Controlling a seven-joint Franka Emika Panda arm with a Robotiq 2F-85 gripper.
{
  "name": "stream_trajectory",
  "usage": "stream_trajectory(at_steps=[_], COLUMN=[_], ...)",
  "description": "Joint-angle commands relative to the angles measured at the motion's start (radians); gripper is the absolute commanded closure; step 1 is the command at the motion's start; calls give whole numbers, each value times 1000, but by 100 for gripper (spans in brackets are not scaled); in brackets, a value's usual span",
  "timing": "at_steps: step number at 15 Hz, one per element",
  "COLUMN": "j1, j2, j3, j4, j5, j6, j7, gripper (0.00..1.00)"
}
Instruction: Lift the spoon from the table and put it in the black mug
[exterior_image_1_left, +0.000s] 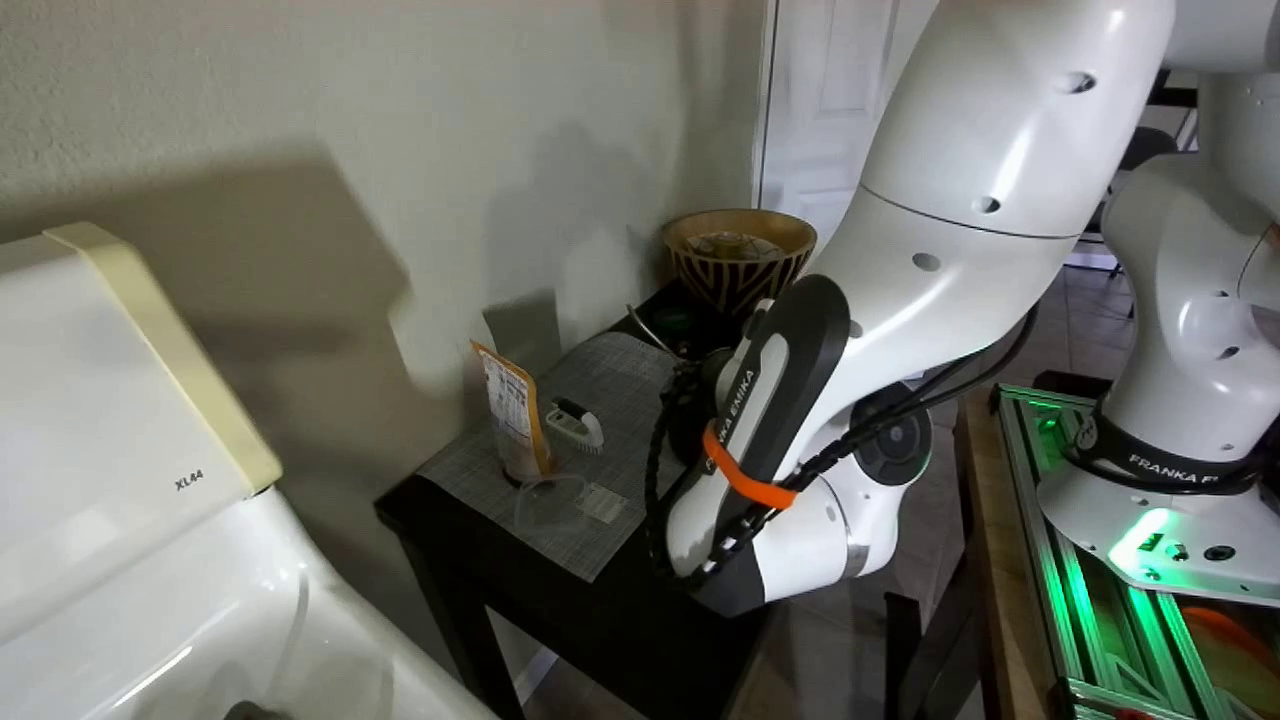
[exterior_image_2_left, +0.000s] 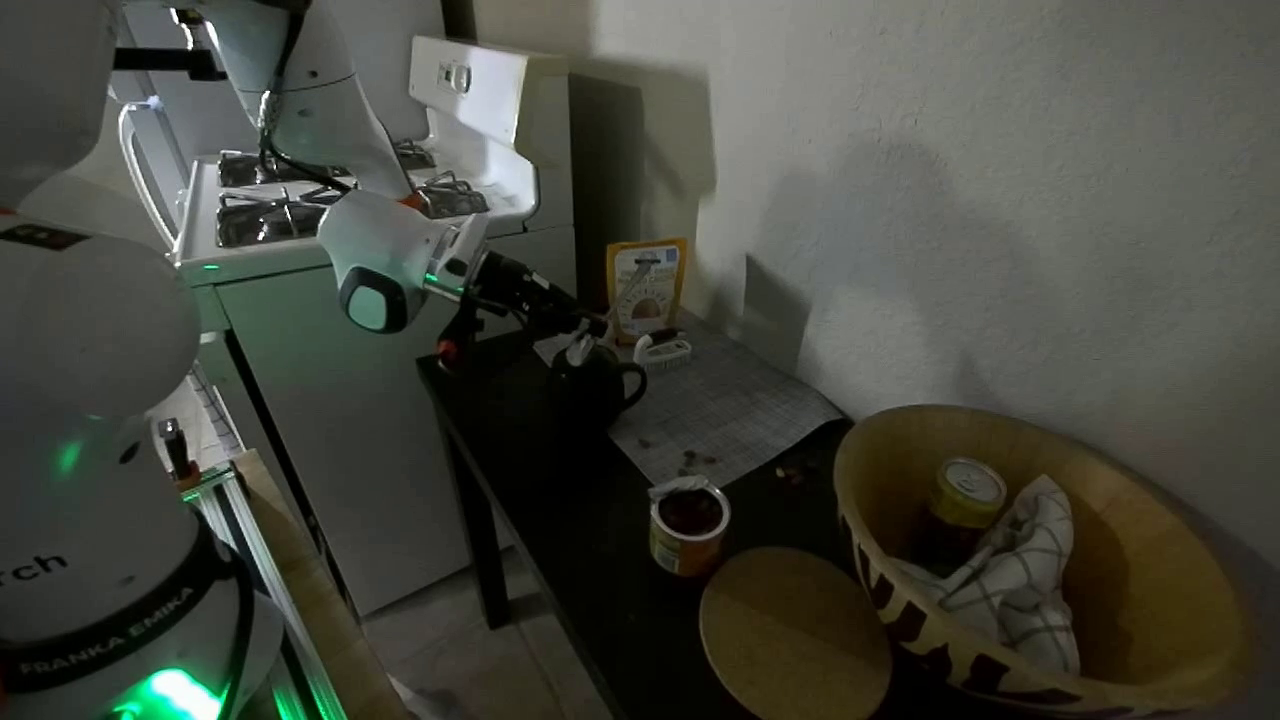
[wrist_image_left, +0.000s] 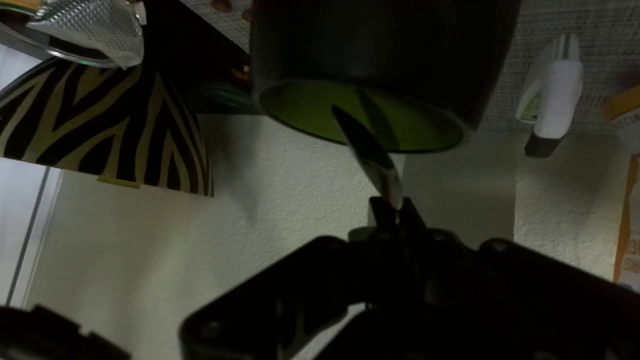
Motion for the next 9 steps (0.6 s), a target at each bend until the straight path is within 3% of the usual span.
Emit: stream_trajectory(at_steps=[1, 2, 4, 5, 9], j1=[-11, -11, -10, -2, 6], j2=[31, 33, 37, 40, 42], j3=[19, 21, 21, 14, 6], j4=[6, 5, 6, 7, 6], j5=[-12, -12, -10, -6, -3], j6=[26, 26, 26, 26, 26], j7=[13, 12, 10, 9, 8], gripper=[99, 75, 62, 90, 100])
